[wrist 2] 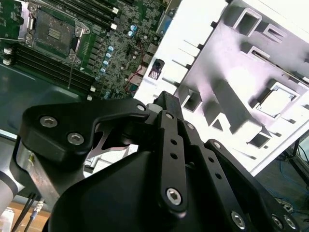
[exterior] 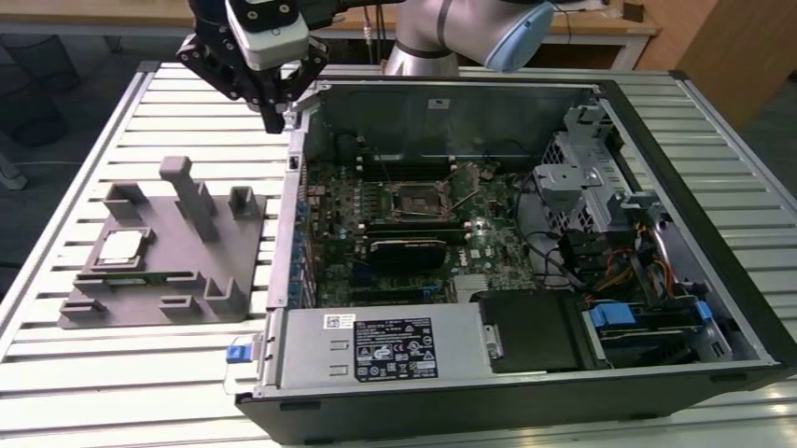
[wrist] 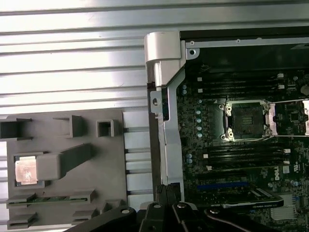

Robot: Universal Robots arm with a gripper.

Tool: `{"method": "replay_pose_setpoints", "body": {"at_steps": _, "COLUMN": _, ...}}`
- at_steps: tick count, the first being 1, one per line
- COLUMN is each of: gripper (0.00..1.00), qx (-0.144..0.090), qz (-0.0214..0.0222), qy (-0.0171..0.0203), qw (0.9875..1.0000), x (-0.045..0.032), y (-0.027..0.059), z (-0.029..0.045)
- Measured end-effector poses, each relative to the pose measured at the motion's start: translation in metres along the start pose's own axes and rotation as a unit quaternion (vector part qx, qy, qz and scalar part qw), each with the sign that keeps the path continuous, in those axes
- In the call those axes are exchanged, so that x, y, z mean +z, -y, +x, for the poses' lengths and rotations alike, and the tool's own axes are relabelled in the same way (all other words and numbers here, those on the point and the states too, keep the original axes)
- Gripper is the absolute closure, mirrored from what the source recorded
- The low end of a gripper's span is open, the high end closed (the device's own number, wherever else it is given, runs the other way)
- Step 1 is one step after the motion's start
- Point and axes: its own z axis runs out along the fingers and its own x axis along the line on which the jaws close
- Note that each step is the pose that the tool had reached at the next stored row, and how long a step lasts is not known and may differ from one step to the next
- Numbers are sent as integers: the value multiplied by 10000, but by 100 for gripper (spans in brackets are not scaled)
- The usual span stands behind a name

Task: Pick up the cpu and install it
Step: 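Reach for the cpu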

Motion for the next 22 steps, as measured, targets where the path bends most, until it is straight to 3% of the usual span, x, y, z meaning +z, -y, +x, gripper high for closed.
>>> {"method": "replay_pose_setpoints", "body": {"at_steps": 22, "gripper": 89, "qx": 0, "qz": 0, "qy": 0, "qw": 10000, "x": 25, "y": 14, "z": 170}}
